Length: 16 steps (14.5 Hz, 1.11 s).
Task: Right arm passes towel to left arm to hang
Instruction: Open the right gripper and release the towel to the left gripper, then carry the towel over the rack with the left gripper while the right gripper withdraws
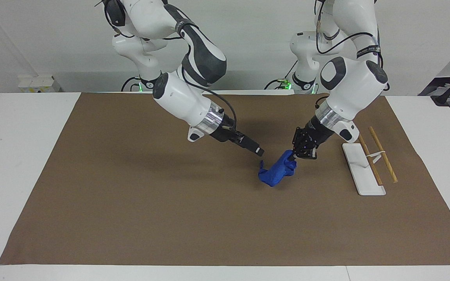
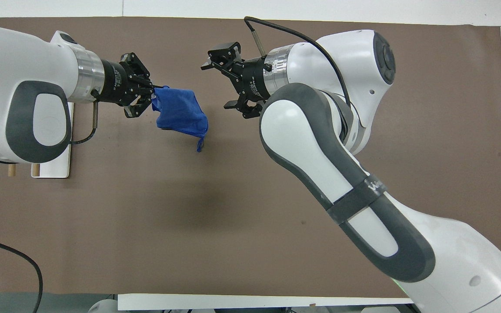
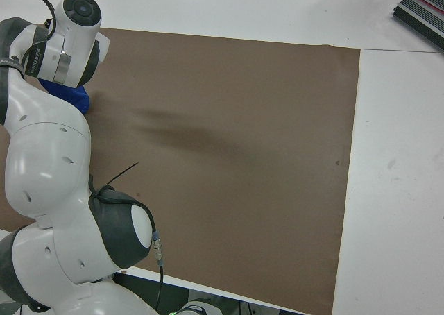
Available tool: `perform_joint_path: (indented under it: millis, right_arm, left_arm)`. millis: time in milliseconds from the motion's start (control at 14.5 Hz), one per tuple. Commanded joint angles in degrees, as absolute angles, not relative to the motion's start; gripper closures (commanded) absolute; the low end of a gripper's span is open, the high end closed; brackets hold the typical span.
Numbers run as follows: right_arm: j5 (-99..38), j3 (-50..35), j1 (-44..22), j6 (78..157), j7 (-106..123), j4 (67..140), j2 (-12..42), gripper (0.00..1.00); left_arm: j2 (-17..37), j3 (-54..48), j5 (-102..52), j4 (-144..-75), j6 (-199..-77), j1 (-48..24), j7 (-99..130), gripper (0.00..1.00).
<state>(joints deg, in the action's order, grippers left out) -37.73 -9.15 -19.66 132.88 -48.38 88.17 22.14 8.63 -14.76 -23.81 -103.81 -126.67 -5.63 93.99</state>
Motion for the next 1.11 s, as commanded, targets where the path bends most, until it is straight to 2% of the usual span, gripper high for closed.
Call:
perform_joint_path:
  millis: [0, 346, 553, 760, 1037]
  right_arm:
    - [-26.8, -9.2, -16.0, 130.2, -40.4, 88.4, 21.1, 0.0]
    - [-6.8, -9.2, -5.7, 119.4, -24.4, 88.4, 16.8, 0.0]
    - [6.3, -9.2, -1.9, 111.8, -15.2, 87.2, 13.5, 0.0]
    - [9.1, -9.1, 0.2, 104.0, -12.8, 84.2, 11.3, 0.0]
    - [7.6, -9.3, 7.6, 95.8, -8.5, 81.6, 10.5, 0.0]
  left_arm:
    - [7.3, -13.5, -24.5, -104.0, -126.1, -3.7, 93.3, 1.0]
    - [5.7, -13.8, -23.1, -104.0, -126.5, 3.2, 90.4, 1.0]
    - [4.3, -14.5, -20.0, -104.1, -126.3, 7.8, 90.3, 1.0]
    - [2.7, -14.8, -19.0, -104.3, -125.9, 12.2, 90.3, 1.0]
    - [1.1, -14.8, -17.7, -104.6, -123.5, 17.4, 90.4, 1.0]
